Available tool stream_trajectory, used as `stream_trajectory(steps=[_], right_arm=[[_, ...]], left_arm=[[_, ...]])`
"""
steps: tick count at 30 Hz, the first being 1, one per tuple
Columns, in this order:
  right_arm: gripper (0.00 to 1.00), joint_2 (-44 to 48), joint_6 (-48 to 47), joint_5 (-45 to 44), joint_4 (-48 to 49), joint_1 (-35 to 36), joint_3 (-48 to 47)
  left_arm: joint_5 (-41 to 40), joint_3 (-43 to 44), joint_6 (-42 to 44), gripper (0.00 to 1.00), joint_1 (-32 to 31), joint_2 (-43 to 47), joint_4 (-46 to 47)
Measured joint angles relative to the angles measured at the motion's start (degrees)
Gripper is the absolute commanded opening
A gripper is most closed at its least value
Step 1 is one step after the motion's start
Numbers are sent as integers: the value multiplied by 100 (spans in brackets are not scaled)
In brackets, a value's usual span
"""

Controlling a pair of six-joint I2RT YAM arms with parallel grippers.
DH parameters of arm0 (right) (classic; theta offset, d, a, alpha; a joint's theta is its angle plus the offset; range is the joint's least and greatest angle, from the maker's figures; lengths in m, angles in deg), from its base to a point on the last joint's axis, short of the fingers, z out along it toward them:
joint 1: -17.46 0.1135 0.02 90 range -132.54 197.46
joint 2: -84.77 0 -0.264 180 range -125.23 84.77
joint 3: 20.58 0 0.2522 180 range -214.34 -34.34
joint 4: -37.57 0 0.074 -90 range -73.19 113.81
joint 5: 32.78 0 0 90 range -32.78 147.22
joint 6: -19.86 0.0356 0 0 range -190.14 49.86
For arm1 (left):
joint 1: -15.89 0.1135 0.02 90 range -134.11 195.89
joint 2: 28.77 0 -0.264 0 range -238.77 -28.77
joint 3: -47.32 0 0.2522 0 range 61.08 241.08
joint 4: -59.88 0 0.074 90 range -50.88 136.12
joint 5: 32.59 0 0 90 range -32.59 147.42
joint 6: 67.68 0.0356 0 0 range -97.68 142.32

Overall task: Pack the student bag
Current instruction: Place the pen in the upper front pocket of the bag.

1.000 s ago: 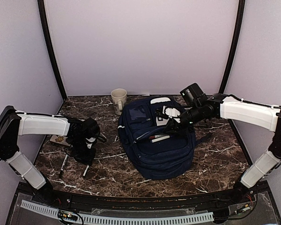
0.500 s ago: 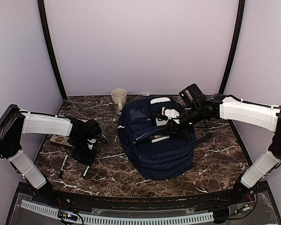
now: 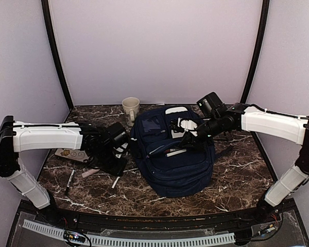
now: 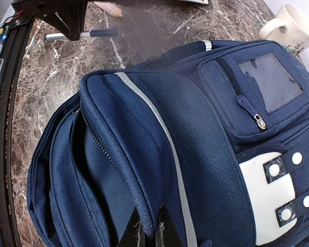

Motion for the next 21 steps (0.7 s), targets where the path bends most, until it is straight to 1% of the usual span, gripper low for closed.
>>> stream_trajectory(steps=[4,6,11,13,14,18,21], right_arm=[[0,0,20,-4,0,0,0],[0,0,61,-13,4,0,0],[0,0,168,-59,35,0,0],[0,2,203,-68,50,0,0],[0,2,229,-66,55,0,0],[0,2,341,2,74,-22,0],[0,2,407,70,83,-70,0]], left_arm=[[44,221,72,0,-402,291,481],[188,225,140,0,-579,426,885],[195,227,592,0,-1161,398,1862],[55,367,981,0,-1381,280,2170],[22,398,1038,0,-1517,254,2225],[-463,1099,1961,0,-1862,-195,2238],[-817,1534,2579,0,-1958,-520,2208]])
